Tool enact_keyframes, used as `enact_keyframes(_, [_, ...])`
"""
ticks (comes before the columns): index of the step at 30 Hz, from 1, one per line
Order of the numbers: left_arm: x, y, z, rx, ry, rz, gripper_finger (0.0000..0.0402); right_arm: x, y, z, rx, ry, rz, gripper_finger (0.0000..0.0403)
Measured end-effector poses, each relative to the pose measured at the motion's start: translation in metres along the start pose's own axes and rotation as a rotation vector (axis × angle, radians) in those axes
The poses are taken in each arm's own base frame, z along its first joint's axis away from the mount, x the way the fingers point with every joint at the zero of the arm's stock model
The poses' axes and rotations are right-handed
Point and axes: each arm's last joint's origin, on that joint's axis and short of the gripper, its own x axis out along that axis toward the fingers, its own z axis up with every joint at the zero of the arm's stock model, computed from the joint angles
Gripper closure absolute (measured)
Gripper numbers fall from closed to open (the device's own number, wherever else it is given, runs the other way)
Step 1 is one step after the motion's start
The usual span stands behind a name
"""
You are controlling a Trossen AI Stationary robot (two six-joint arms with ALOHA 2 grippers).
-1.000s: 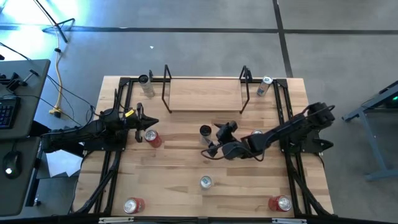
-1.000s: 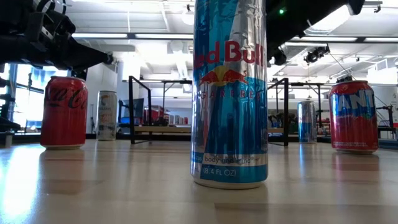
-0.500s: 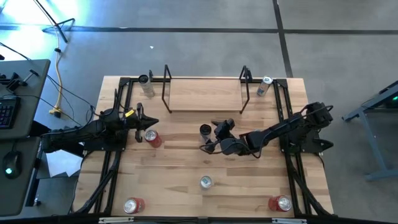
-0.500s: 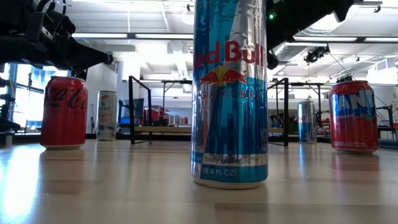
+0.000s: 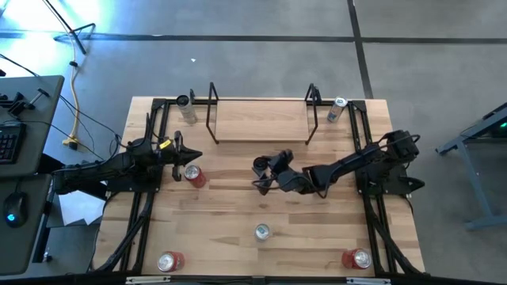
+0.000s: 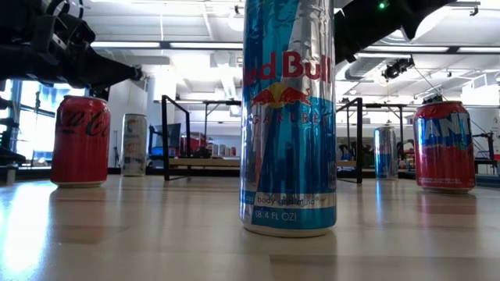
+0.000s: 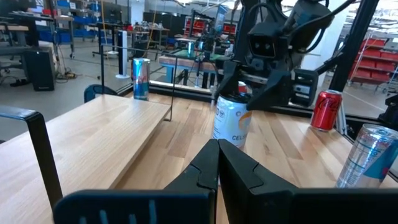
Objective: Place canned beverage on shelf
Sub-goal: Put the bottom white yellow soda can on the shelf
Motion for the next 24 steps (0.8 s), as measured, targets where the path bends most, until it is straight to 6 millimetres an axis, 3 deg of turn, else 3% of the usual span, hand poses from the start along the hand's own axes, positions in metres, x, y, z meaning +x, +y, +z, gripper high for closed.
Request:
enact_keyframes(7, [0.000,-0.001,0.000,0.029,0.004,-0.019,0.0401,-0.003,0.001,0.007,-0.103,0.022,0.114,0.0169])
enact_keyframes(13, [0.000,0.000,-0.003,0.074,0.034,-0.017,0.0401,-0.015,-0.013,0.040,-0.198,-0.012,0.231,0.0169])
enact_keyframes(19, [0.000,0.000,-0.003,0.119,0.036,-0.018,0.0401,-0.032,-0.061,0.086,-0.342,-0.022,0.313,0.0169])
enact_keyframes(24, [0.000,0.000,-0.003,0.153,0.035,-0.021,0.0401,-0.044,-0.130,0.121,-0.482,-0.041,0.378,0.0169])
